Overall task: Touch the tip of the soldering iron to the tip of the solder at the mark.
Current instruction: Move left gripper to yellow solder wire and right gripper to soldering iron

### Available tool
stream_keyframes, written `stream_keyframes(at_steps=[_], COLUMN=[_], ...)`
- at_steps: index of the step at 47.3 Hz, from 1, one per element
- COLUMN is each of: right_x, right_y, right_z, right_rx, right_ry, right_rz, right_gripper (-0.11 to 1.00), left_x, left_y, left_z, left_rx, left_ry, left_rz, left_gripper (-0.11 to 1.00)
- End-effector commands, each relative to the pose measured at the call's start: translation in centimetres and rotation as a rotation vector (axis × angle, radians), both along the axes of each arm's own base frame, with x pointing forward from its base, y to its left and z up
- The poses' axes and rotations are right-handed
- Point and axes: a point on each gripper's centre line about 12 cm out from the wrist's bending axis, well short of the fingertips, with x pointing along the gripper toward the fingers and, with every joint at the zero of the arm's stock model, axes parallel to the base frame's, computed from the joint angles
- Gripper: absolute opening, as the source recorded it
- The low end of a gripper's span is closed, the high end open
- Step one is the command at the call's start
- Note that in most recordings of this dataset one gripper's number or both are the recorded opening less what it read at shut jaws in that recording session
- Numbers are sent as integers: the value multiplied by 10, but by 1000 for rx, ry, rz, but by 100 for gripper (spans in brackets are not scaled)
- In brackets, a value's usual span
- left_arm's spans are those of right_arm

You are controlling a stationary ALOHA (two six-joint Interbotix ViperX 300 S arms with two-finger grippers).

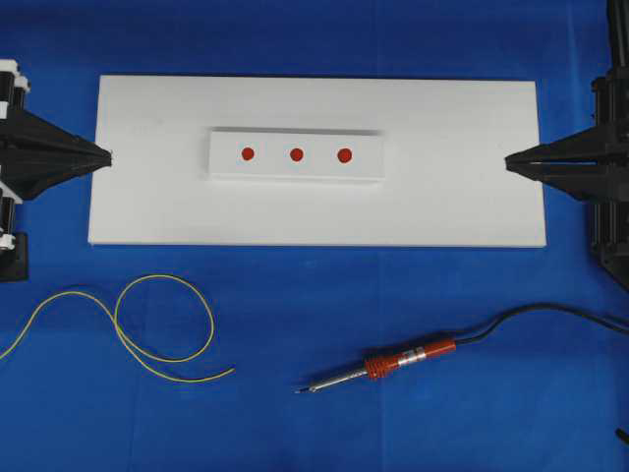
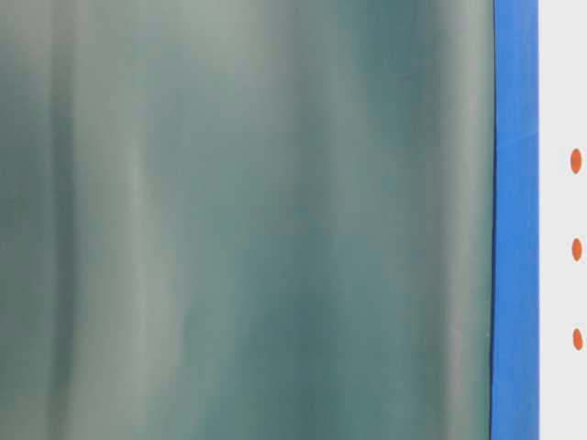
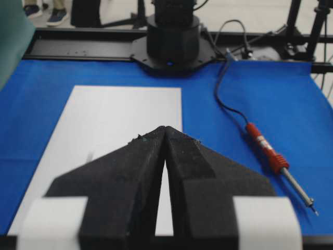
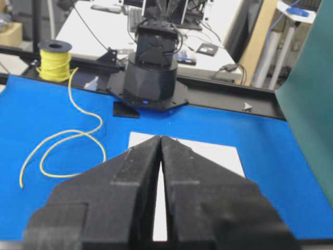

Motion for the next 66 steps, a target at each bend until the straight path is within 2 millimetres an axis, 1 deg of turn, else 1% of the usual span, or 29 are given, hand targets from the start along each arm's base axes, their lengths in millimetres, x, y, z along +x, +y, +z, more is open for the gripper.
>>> stream_keyframes(at_steps=[1,3,5,7,16,21,26,30,32,33,36,41,43,44,46,47,50,58,66], right_x=[3,5,7,10,15,18,24,31,35,37,44,51,54,55,56,57,60,61,62], right_y=[0,1,2,4,20,30,42,47,49,50,55,68,73,75,78,80,82,84,97], right_z=[5,3,2,0,-2,-9,-18,-28,-34,-38,-48,-62,-68,-70,-75,-81,-90,-122,-150], right_rx=[9,6,6,5,3,5,18,44,62,71,102,122,127,127,128,132,148,185,195], right_ry=[-6,11,35,66,105,131,157,187,210,222,264,315,329,333,344,354,365,415,453], right_rz=[2,7,11,21,93,136,185,200,202,205,215,253,266,272,281,284,280,256,266], right_gripper=[0,-1,-5,-6,-6,-5,1,14,23,28,48,79,88,90,89,88,84,85,85], left_x=[2,2,2,2,2,2,3,6,7,7,9,10,10,10,10,10,11,16,30], left_y=[-1,-2,-4,-6,-25,-36,-46,-57,-61,-64,-72,-90,-96,-99,-104,-106,-114,-128,-137], left_z=[4,3,3,3,-2,-8,-15,-23,-27,-30,-37,-52,-57,-60,-65,-68,-77,-111,-140], left_rx=[0,2,0,0,3,6,10,16,16,19,22,33,37,37,37,37,32,25,35], left_ry=[2,6,6,8,27,47,75,105,117,125,148,189,204,212,227,235,259,335,383], left_rz=[-5,-11,-19,-31,-125,-178,-226,-272,-290,-301,-334,-406,-430,-442,-460,-469,-493,-528,-524], left_gripper=[1,1,1,1,1,1,1,1,4,8,23,55,67,74,83,84,82,77,76])
